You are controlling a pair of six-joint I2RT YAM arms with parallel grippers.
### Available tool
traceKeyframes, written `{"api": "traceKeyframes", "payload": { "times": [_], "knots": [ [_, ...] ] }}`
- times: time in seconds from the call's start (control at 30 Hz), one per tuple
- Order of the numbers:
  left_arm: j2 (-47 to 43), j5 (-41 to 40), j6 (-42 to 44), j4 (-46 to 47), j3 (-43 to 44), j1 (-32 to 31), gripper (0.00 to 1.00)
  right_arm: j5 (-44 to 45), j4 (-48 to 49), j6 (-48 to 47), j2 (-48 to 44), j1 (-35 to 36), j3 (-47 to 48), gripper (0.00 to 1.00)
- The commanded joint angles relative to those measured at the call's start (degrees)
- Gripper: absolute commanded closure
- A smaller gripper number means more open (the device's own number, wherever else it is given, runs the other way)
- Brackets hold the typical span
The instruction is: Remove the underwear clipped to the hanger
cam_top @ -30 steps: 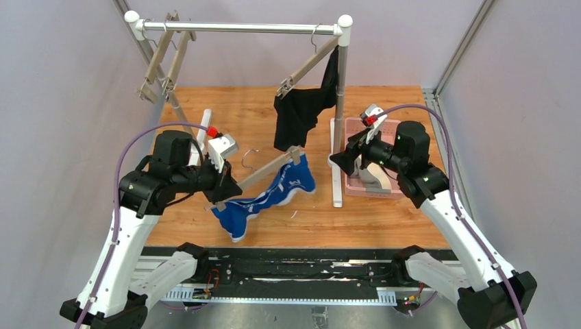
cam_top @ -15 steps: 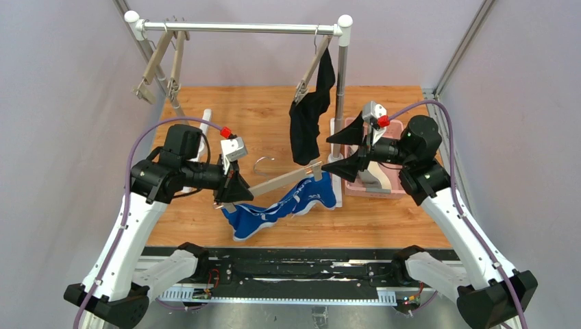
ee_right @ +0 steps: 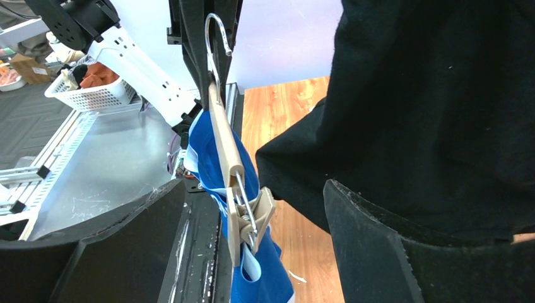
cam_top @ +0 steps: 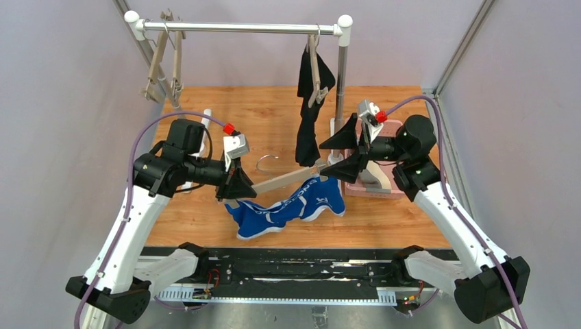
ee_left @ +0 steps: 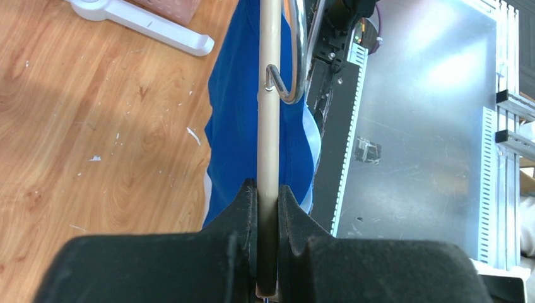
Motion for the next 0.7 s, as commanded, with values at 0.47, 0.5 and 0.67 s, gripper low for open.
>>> {"api": "traceKeyframes", "payload": {
  "times": [0.47, 0.5, 0.67],
  "knots": [
    [1.80, 1.18, -2.28, 6.19, -0.84, -0.98, 1.00, -0.32, 0.51, 2.97, -0.99, 2.44, -3.86, 0.40],
    [2.11, 1.15, -2.28, 6.19, -1.00, -1.03, 1.00, -0.24, 0.32, 2.97, -0.90, 2.57, -3.64, 0.40],
    [2.78, 0.61, -2.10, 6.23, -1.87, -1.54, 1.00, -0.35, -0.72, 2.27, -0.31, 3.11, -2.63, 0.47]
  ]
}}
